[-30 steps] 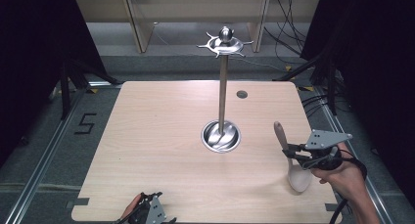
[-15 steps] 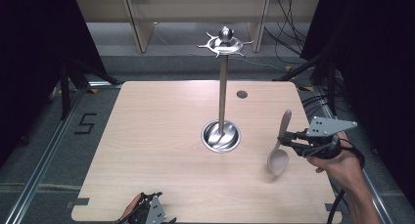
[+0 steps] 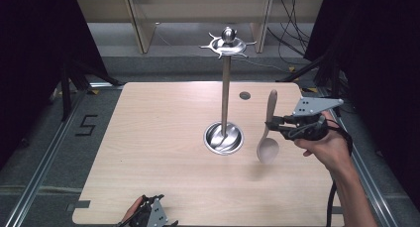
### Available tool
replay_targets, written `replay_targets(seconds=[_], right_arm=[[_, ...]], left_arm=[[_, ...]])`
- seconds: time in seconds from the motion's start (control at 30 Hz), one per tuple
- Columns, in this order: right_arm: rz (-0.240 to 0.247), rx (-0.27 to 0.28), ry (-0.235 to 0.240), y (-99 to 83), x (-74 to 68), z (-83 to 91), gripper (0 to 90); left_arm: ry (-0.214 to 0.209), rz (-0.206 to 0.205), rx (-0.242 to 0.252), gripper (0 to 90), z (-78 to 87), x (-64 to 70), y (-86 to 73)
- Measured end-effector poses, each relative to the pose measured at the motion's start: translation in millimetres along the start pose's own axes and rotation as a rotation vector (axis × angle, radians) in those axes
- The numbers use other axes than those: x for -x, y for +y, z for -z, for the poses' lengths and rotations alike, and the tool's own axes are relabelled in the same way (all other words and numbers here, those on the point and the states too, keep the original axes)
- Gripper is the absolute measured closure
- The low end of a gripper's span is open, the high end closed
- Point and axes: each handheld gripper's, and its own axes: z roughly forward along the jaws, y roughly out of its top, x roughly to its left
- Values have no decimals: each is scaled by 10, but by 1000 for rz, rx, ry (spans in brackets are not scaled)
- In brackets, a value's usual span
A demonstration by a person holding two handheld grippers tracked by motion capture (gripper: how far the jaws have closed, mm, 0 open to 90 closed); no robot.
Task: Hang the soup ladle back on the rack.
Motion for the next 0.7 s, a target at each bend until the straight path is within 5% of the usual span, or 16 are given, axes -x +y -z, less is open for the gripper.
replay_targets(seconds=[0.7], right_arm=[[-4, -26, 7, 671, 162, -169, 767]], left_arm=[[5, -3, 0, 149, -4, 1, -2]])
